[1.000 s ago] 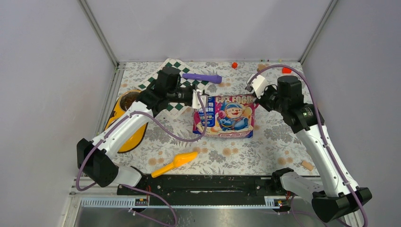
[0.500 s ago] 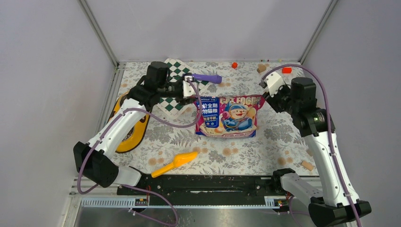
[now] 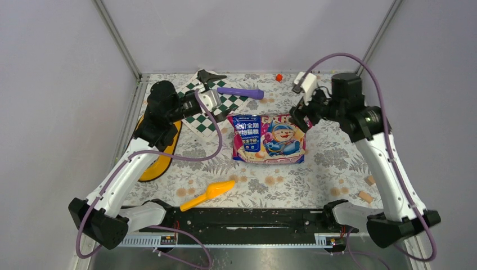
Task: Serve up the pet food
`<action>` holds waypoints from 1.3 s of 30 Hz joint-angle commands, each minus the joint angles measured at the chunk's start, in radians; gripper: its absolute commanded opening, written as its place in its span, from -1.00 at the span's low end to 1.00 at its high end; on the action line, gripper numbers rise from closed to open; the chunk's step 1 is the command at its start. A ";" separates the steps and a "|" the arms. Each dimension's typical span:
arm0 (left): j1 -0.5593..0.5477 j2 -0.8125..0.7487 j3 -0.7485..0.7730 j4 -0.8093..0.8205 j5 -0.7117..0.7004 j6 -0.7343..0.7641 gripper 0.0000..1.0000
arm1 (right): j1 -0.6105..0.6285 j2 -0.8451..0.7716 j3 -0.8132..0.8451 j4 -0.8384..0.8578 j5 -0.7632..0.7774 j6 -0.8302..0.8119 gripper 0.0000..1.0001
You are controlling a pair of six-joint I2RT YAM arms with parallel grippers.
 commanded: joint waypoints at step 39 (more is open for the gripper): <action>0.002 -0.161 -0.106 0.153 -0.411 -0.294 0.98 | 0.038 0.185 0.309 -0.154 0.206 -0.149 -1.00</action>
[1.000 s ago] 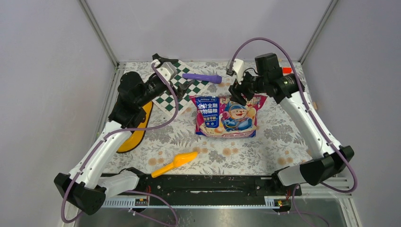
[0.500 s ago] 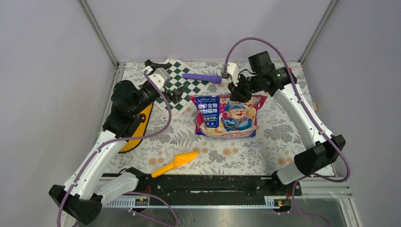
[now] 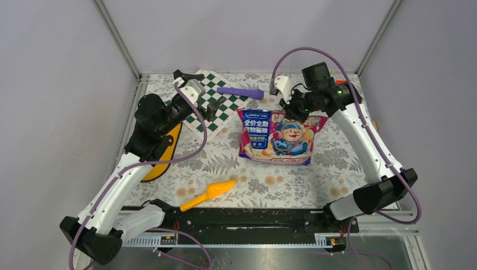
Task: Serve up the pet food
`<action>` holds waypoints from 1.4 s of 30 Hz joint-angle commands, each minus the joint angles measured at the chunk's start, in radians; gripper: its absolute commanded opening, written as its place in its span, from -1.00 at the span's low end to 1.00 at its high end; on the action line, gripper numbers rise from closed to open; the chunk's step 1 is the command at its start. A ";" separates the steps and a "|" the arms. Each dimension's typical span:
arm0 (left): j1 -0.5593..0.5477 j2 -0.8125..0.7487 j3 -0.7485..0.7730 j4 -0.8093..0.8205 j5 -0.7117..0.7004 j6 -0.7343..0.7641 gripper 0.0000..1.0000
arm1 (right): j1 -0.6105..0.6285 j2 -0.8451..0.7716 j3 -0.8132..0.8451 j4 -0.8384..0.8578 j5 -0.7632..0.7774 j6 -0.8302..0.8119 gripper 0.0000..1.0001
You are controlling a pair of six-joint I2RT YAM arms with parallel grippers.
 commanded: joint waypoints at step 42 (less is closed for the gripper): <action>-0.003 -0.252 0.379 -0.921 -0.810 -0.962 0.98 | -0.182 -0.883 -0.438 0.939 0.749 0.892 0.99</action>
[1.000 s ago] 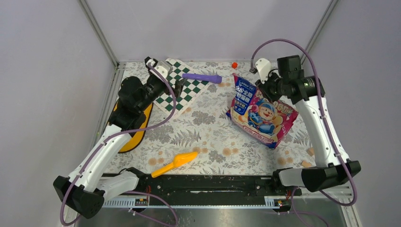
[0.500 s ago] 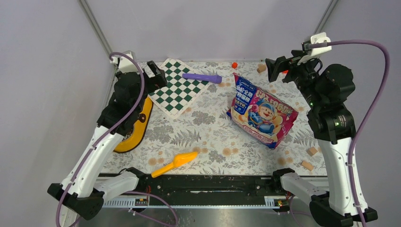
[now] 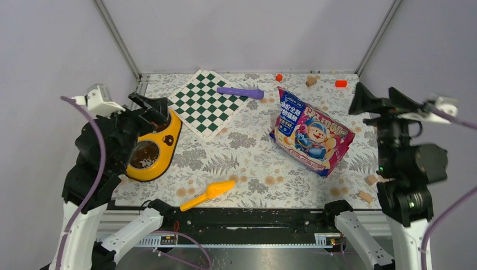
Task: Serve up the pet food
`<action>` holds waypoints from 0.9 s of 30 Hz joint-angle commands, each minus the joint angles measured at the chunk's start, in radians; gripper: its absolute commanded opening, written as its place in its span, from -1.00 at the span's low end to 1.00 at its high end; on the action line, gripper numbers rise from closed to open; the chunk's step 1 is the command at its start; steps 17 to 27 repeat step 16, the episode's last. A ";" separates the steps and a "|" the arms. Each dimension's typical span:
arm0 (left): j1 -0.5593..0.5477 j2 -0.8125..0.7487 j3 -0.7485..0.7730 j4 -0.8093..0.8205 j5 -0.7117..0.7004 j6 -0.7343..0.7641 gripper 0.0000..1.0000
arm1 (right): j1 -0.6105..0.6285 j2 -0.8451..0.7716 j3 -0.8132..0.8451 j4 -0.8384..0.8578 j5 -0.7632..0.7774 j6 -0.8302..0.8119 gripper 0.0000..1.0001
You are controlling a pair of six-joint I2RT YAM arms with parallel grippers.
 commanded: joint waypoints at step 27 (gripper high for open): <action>-0.001 -0.150 0.007 -0.159 -0.019 0.017 0.98 | 0.004 -0.266 -0.132 0.037 0.234 0.064 0.99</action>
